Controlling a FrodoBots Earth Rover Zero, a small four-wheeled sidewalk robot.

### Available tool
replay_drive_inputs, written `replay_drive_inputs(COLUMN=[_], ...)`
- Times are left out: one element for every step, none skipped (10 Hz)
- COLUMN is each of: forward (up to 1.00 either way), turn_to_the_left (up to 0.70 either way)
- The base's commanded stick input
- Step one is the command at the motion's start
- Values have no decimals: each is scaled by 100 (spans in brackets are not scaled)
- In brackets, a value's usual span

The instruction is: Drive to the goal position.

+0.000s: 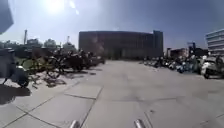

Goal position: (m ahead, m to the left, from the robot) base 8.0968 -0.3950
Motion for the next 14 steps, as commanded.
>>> replay_drive_inputs(forward=[85, 85, 85, 85, 85, 85, 85, 85, 85, 85, 85, 85, 85, 85], turn_to_the_left=[-10, -24, -34, -33, 0, 0, 0, 0, -29, -34, -34, -34, -19, -8])
